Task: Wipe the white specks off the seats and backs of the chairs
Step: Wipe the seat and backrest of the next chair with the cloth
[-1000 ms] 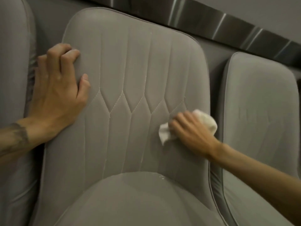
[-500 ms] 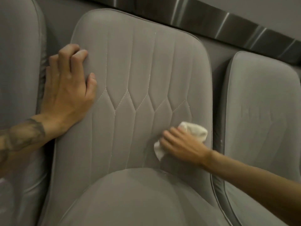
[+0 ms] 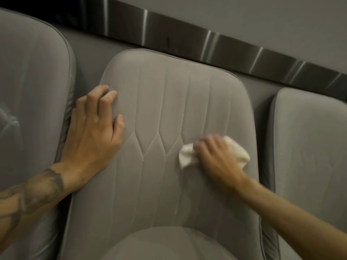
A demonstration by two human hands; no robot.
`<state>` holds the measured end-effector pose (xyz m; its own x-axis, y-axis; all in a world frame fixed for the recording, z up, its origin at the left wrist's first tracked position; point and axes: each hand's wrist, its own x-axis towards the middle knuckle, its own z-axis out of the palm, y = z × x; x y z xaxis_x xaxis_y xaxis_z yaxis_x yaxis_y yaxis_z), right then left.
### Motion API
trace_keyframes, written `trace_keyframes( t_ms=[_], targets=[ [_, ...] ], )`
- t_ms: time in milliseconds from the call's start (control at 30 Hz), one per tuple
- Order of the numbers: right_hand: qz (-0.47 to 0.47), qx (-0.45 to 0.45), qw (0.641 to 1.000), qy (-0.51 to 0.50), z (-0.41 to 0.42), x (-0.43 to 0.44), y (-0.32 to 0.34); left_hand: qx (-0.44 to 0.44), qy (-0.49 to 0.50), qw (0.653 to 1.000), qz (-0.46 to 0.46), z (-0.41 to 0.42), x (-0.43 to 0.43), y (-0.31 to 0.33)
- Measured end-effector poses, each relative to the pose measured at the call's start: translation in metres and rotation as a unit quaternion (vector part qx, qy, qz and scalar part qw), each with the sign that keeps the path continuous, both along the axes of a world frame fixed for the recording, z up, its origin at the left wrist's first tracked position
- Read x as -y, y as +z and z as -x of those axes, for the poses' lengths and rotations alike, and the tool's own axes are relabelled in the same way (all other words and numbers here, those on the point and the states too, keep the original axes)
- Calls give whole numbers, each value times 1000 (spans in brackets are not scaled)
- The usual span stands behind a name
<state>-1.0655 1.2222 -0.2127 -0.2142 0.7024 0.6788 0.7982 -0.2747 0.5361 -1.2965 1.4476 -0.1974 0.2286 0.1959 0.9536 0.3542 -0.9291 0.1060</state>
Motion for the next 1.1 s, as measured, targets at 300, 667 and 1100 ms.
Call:
trace_keyframes(
  t_ms=[300,667,1100],
  targets=[
    [-170,-112,978,37,8,-38,9,4,-1,1000,-4,-2,-3,-1],
    [-305,-108,946,-5,0,-83,174,11,-17,1000,5,-3,-6,-2],
    [-31,-46,997,54,23,-44,12,10,-10,1000,-2,-3,-5,-3]
  ],
)
